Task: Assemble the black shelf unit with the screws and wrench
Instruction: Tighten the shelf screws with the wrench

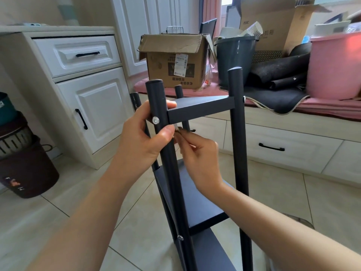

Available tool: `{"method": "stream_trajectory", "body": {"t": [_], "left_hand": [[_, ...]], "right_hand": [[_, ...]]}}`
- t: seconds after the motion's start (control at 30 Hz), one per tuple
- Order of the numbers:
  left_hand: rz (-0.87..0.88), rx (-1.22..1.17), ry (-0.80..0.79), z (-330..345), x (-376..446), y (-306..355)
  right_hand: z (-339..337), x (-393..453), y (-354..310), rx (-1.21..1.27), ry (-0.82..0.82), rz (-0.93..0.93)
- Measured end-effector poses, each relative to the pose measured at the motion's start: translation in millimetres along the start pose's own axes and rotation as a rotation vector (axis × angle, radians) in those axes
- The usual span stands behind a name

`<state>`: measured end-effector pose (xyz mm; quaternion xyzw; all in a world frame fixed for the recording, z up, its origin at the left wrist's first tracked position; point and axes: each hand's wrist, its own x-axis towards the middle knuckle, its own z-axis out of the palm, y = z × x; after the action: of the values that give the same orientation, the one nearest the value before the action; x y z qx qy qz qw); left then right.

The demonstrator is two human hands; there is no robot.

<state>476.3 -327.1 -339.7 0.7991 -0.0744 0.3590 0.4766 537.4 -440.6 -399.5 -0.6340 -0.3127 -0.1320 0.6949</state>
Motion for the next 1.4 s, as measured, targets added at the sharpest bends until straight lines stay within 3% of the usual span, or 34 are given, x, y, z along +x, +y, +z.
{"method": "stream_trajectory", "body": {"t": [0.2, 0.5, 0.63, 0.73, 0.97, 1.07, 1.13, 1.23, 1.3, 1.4], "left_hand": [[-0.06, 0.078, 0.014, 0.4, -1.4, 2.3], [-0.067, 0.069, 0.067, 13.6, -10.5, 17.0], [-0.025, 0.103, 0.103, 27.1, -15.9, 20.3], [-0.008, 0.122, 0.121, 35.0, -16.9, 20.4], [0.108, 0.145, 0.121, 39.8, -18.9, 20.5], [0.123, 0.124, 0.287, 32.2, -15.7, 8.7], [0.01, 0.143, 0.438, 23.4, -10.4, -7.5], [-0.308, 0.123, 0.599, 13.0, -5.2, -40.8], [-0.509, 0.076, 0.612, 8.2, -6.5, -63.4], [-0.756, -0.041, 0.508, 5.1, -9.7, -90.3]], "right_hand": [[-46.1, -14.4, -21.2, -0.163, -0.118, 0.014], [-75.0, -47.5, -60.6, -0.003, -0.187, 0.233], [-77.3, -60.0, -63.5, -0.098, -0.386, 0.403], [-73.2, -63.0, -66.1, -0.097, -0.446, 0.469], [-71.6, -67.6, -68.7, -0.07, -0.407, 0.424], [-80.0, -69.9, -64.5, -0.068, -0.428, 0.391], [-87.1, -69.0, -60.4, -0.071, -0.449, 0.371], [-98.6, -64.8, -55.8, -0.071, -0.454, 0.341], [-105.8, -61.1, -54.6, -0.056, -0.44, 0.328], [-114.3, -54.8, -51.0, -0.058, -0.405, 0.299]]}}
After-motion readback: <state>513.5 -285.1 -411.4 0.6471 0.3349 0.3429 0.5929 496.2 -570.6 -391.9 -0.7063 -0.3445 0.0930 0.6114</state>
